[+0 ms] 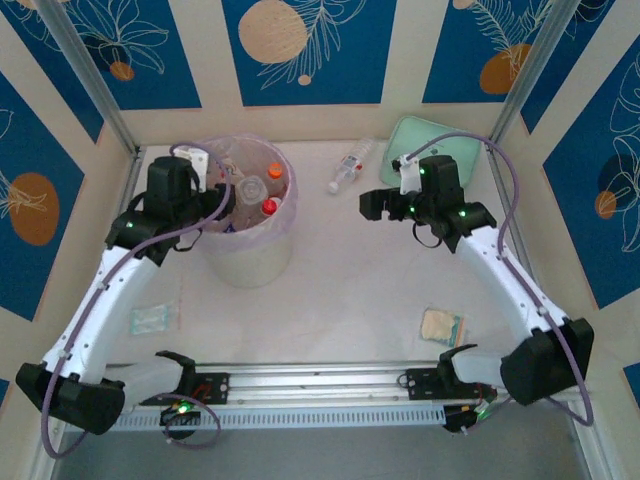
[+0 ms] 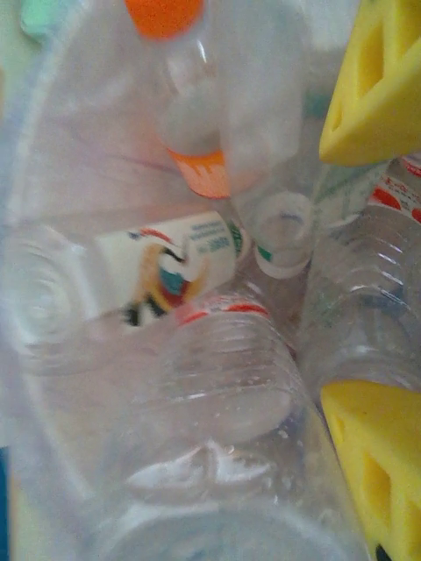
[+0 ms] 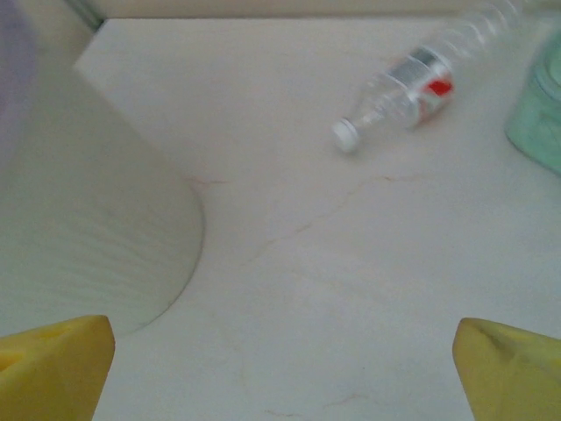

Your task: Put the plastic bottles in the bin

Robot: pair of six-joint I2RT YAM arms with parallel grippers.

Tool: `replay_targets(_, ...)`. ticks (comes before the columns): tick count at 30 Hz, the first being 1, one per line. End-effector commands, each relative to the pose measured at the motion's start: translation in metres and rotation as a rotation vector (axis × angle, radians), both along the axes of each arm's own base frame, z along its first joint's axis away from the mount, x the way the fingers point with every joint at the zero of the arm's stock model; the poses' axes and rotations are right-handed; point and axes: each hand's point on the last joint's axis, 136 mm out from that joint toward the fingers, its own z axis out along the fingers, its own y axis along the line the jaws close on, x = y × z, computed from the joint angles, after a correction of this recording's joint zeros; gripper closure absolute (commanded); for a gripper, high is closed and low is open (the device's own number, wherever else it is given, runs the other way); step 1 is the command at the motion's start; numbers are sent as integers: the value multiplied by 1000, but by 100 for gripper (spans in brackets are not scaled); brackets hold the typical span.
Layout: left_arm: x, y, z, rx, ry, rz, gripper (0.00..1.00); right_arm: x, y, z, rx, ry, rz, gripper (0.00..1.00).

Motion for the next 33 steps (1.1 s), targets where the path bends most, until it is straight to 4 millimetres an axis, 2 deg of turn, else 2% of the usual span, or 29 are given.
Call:
replay_targets(1,-8,0,50,-27,-92,-25,30,13,-8,1,102,85,-126,1)
replay_targets(5,-9,-5,83,-72,-162,-43,27,36,-5,-11,167,135,-197,0)
replay_targets(7,-5,-15,87,-107,-164,-75,28,49,-4,-17,195,161,-236,1)
replay_targets(11,6,-37,67,-109,-127,-109,30,84,0,-42,239,191,-326,8)
replay_targets(15,11,-47,49,-114,-102,-111,32,118,6,-65,238,203,-389,13)
replay_targets(18,9,-52,44,-157,-94,-113,32,144,13,-86,221,213,-433,12)
replay_targets(20,7,-55,44,-182,-93,-119,32,160,23,-103,230,253,-432,6)
replay_targets(22,6,-56,44,-187,-88,-120,31,171,35,-118,228,278,-425,1)
replay_targets(25,5,-59,44,-188,-76,-133,28,187,45,-141,198,309,-443,1)
replay_targets(29,-2,-72,48,-241,-68,-209,20,204,47,-169,173,352,-485,1)
replay_targets(33,-7,-65,50,-239,-84,-198,12,210,59,-199,190,424,-470,1)
